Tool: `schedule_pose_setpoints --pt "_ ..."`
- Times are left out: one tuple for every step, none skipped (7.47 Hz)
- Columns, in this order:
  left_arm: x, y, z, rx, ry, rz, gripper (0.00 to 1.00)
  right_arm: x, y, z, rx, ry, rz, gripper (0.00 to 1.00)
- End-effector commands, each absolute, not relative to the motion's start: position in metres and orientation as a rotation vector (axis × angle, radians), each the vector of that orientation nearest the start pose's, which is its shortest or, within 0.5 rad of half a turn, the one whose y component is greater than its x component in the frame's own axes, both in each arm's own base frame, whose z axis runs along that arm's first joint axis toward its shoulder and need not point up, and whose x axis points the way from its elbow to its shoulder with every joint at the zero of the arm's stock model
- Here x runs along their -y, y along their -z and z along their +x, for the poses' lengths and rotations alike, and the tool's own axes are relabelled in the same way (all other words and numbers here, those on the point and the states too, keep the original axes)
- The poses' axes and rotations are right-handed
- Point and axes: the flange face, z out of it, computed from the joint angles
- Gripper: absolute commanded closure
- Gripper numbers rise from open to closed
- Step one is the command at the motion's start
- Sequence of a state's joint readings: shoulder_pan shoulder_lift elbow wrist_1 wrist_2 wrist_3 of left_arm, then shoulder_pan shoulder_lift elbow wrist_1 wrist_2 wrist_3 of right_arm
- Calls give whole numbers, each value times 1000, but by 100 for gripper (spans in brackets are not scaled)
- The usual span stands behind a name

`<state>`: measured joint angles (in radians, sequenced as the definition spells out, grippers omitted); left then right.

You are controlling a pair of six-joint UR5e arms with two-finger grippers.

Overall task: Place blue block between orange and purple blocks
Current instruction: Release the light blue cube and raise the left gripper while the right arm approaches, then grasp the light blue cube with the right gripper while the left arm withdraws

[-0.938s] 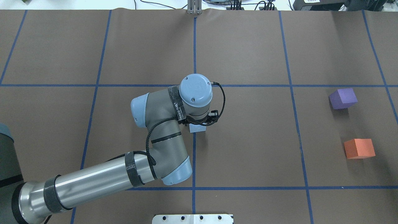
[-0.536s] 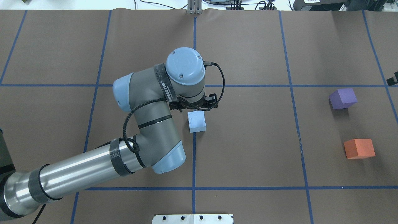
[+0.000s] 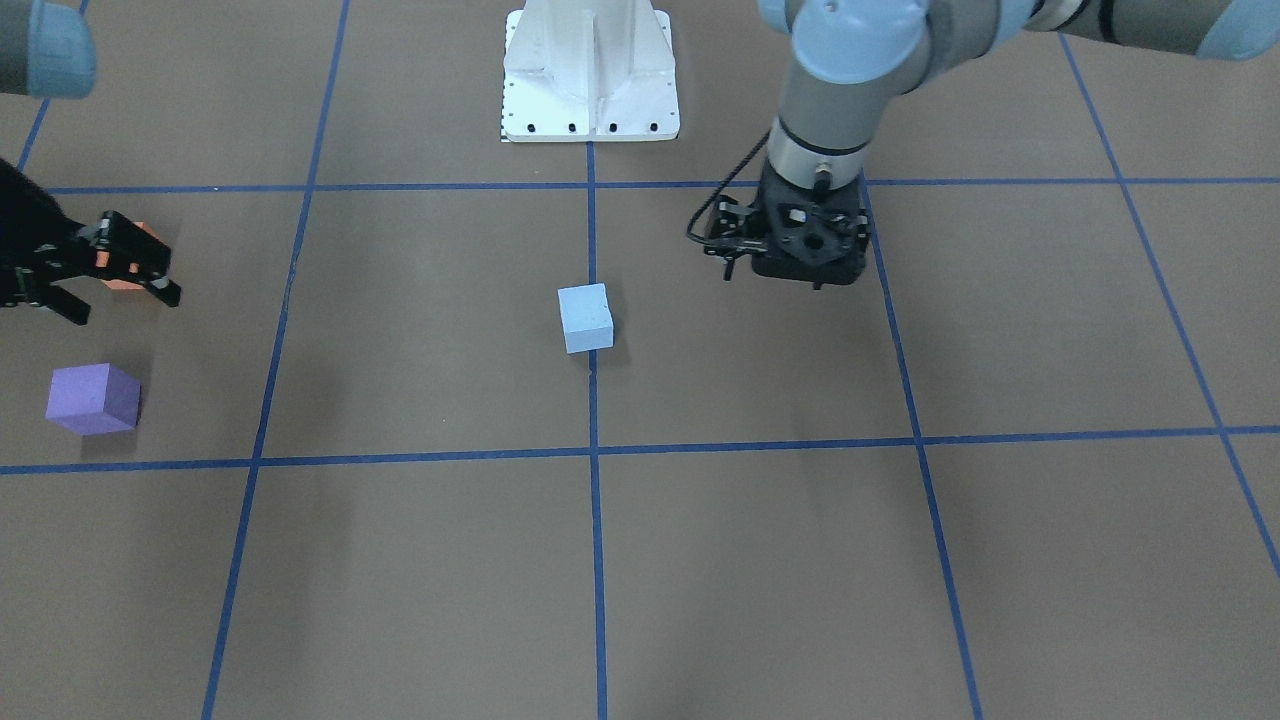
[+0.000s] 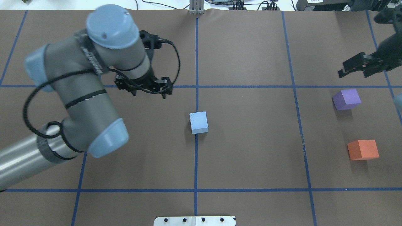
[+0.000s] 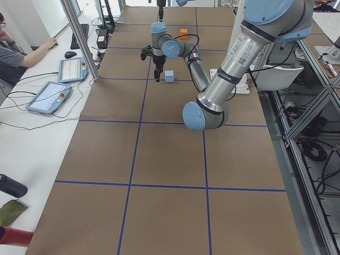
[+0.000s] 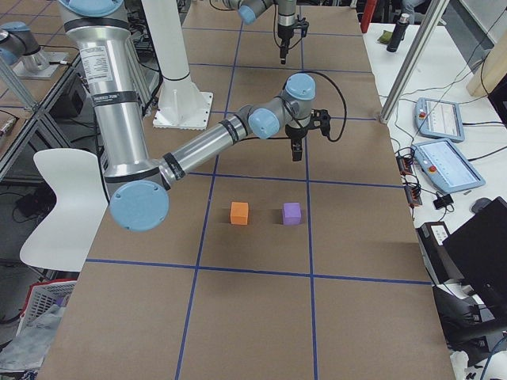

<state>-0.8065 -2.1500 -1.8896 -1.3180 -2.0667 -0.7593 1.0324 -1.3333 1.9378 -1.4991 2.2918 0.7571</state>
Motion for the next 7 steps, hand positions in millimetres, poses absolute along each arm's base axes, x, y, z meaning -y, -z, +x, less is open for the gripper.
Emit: schedule_pose_setpoints --pt "535 -343 217 -725 -305 142 0 467 -268 -363 928 72 87 0" --pt "546 -401 148 -713 -373 146 0 467 -224 -404 886 91 84 0" --pt "557 -451 79 -737 -386 139 0 461 -198 -440 860 74 79 0" --pt "554 -508 14 -748 -386 129 0 453 -189 -476 833 72 98 0" --pt "549 -548 -33 -745 -362 112 0 452 -178 -504 813 82 109 0" --pt "531 -580 -52 -742 -356 89 0 450 -171 -536 786 89 108 0" --pt "524 -587 -58 -742 -398 102 0 445 -168 -573 747 83 131 0"
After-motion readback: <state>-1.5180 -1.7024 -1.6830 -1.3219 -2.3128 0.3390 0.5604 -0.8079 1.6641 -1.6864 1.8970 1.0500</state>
